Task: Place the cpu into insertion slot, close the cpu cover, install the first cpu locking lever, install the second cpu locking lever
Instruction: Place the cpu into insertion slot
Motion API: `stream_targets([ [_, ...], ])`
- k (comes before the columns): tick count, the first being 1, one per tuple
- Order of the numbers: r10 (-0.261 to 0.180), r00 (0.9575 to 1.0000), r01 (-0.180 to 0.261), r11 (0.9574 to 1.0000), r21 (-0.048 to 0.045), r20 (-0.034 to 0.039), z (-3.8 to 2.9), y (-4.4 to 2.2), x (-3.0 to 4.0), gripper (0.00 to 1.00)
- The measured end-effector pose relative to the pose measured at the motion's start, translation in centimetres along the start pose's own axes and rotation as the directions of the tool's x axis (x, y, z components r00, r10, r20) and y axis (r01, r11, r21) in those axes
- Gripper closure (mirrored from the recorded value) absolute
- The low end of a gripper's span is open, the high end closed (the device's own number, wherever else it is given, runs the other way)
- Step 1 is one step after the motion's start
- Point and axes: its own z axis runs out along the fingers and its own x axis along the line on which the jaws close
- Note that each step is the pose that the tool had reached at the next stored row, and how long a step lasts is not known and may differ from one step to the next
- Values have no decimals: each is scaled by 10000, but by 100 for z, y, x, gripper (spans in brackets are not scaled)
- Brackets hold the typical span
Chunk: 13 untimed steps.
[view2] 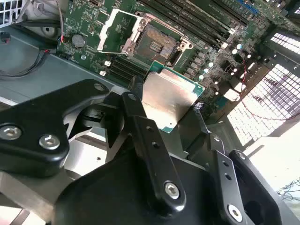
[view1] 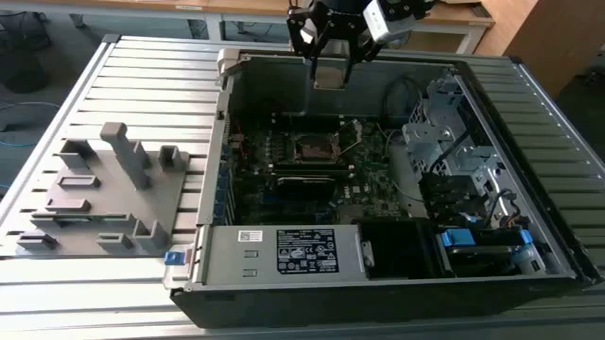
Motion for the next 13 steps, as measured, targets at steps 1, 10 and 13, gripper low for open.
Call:
stream_targets([
  [1, 0, 10000, 0, 10000, 0, 0, 0, 0, 0, 46],
  [10, 0, 10000, 0, 10000, 1, 0, 10, -1, 0, 46],
  [13, 0, 10000, 0, 10000, 1, 0, 15, -2, 0, 46],
])
